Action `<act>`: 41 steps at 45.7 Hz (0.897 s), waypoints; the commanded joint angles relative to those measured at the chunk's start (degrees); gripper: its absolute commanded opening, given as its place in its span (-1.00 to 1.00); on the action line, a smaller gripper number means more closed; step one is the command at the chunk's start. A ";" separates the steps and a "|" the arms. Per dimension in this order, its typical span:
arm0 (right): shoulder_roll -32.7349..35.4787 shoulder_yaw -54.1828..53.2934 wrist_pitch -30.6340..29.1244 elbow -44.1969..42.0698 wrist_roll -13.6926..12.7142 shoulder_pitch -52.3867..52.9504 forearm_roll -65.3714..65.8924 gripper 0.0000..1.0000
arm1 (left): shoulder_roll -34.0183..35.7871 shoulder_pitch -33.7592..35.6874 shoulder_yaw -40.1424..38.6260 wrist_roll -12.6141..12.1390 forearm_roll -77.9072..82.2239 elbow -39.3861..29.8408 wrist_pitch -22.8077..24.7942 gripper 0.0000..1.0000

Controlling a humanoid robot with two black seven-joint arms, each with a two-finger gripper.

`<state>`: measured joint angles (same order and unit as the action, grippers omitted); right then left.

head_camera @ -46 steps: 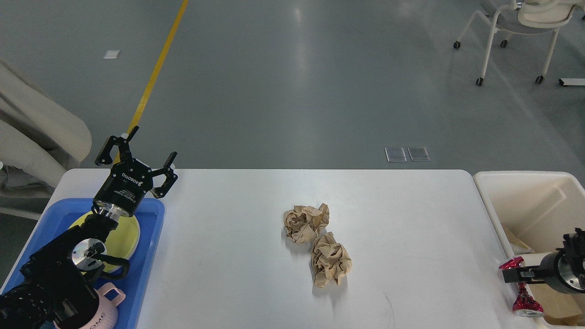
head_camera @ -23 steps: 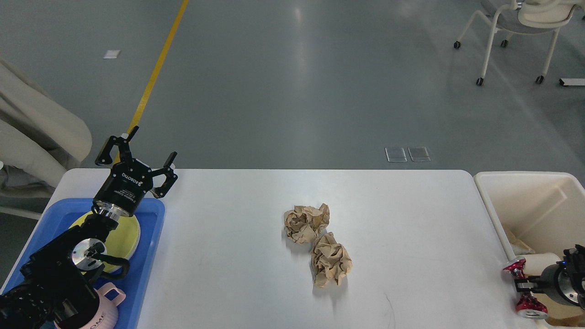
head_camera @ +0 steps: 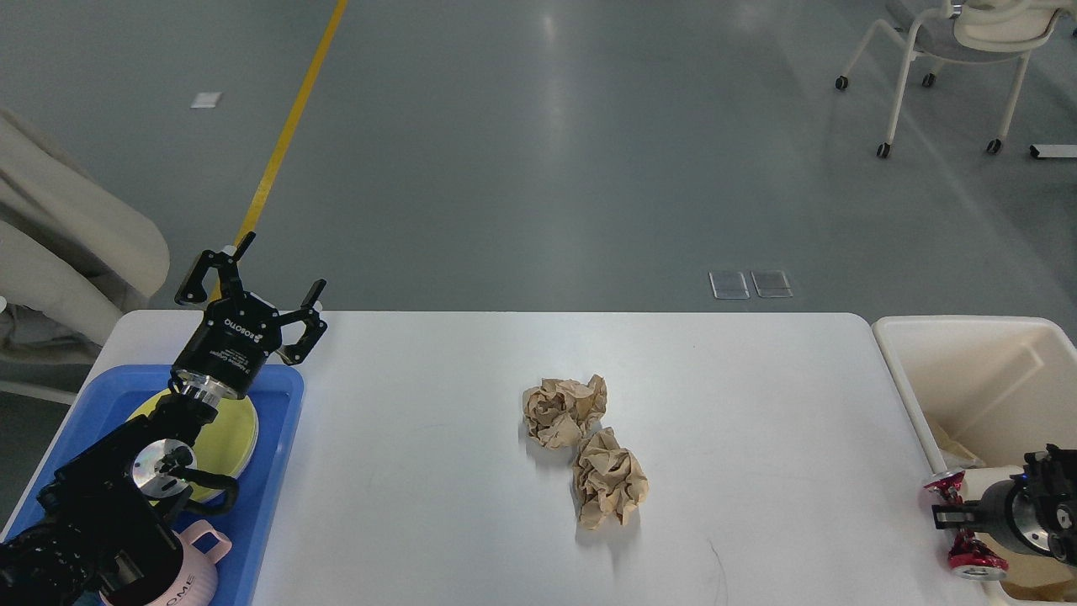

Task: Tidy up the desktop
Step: 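Grasp the red wrapper with the right gripper, then lift the red wrapper and drop it into the white bin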

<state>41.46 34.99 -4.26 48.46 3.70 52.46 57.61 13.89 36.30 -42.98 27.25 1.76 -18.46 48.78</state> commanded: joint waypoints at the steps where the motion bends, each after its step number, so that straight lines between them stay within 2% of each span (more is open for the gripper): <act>1: 6.08 0.34 -1.98 3.30 0.08 9.31 -0.48 -1.00 | 0.00 0.00 0.00 0.00 0.00 0.00 0.00 1.00; 6: 11.70 1.04 -7.86 9.53 0.08 22.66 -0.04 -1.00 | 0.00 0.00 0.00 0.00 0.00 0.00 0.00 1.00; 8: 15.13 1.40 -13.73 12.96 0.08 30.21 0.05 -1.00 | 0.00 0.00 0.00 0.00 0.00 0.00 0.00 1.00; 10: 17.50 1.49 -22.94 15.95 0.08 39.26 0.05 -1.00 | 0.00 0.00 0.00 0.00 0.00 0.00 0.00 1.00; 11: 18.99 1.40 -36.91 18.66 0.26 51.22 -0.04 -1.00 | 0.00 0.00 0.00 0.00 0.00 0.00 0.00 1.00; 14: 19.27 0.96 -49.85 20.44 0.43 64.14 -0.22 -1.00 | 0.00 0.00 0.00 0.00 0.00 0.00 0.00 1.00; 20: 16.21 1.57 -50.74 23.88 0.43 80.68 -0.30 -1.00 | 0.00 0.00 0.00 0.00 0.00 0.00 0.00 1.00; 26: 12.51 2.54 -50.74 23.79 0.43 84.83 -0.13 -1.00 | 0.00 0.00 0.00 0.00 0.00 0.00 0.00 1.00; 33: 11.98 7.45 -50.74 23.26 0.35 83.43 0.40 -1.00 | 0.00 0.00 0.00 0.00 0.00 0.00 0.00 1.00; 37: 11.89 12.46 -50.74 19.06 0.35 76.33 1.80 -1.00 | 0.00 0.00 0.00 0.00 0.00 0.00 0.00 1.00; 38: 11.89 13.52 -49.72 17.65 0.35 73.87 2.41 -1.00 | 0.00 0.00 0.00 0.00 0.00 0.00 0.00 1.00; 41: 11.80 16.16 -39.81 12.38 0.43 64.82 4.17 -1.00 | 0.00 0.00 0.00 0.00 0.00 0.00 0.00 1.00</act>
<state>53.42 46.37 -54.13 68.13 4.06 129.75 59.21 13.88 36.30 -42.98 27.25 1.76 -18.46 48.78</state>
